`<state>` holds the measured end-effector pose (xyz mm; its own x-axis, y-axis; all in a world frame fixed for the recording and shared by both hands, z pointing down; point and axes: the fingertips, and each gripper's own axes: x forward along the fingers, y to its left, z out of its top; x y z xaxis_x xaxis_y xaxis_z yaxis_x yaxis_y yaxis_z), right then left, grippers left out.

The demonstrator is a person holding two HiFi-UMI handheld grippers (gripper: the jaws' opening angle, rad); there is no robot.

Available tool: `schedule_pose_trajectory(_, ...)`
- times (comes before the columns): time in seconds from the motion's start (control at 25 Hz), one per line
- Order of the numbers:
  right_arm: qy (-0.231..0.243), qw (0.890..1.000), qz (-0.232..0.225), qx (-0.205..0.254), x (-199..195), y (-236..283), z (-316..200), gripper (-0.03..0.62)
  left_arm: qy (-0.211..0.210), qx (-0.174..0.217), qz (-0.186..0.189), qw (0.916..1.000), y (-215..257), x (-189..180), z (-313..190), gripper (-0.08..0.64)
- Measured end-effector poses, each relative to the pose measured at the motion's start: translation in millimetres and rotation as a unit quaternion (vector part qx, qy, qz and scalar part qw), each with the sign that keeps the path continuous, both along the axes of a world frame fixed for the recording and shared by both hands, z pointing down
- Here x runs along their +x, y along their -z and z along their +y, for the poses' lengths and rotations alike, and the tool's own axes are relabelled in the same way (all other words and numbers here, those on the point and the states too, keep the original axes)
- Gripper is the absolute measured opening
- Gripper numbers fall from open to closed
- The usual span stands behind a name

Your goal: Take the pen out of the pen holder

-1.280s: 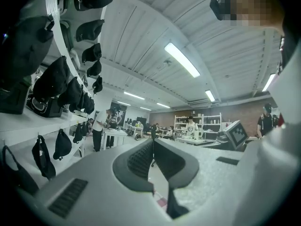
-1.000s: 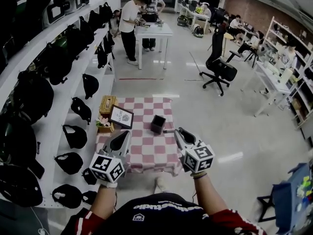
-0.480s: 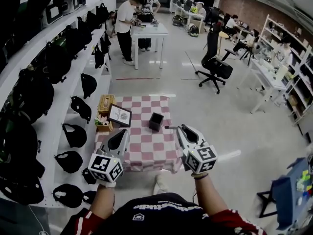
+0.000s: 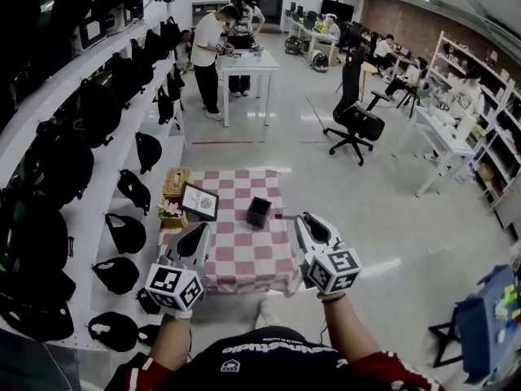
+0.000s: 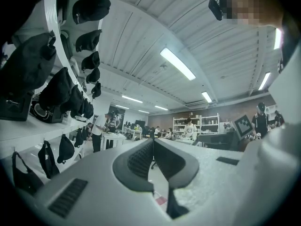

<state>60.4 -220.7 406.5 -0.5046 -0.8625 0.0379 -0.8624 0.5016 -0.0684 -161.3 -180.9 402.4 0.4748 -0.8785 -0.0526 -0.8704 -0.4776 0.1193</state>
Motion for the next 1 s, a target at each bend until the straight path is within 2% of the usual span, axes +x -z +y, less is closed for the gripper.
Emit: schedule_pose_trajectory(1.0, 0.005, 1.0, -0.006, 0.003, -1.5, 5.1, 11.5, 0.075, 0.002, 0.005, 0.004, 1.0, -3.2, 4.7, 10.1, 0.008)
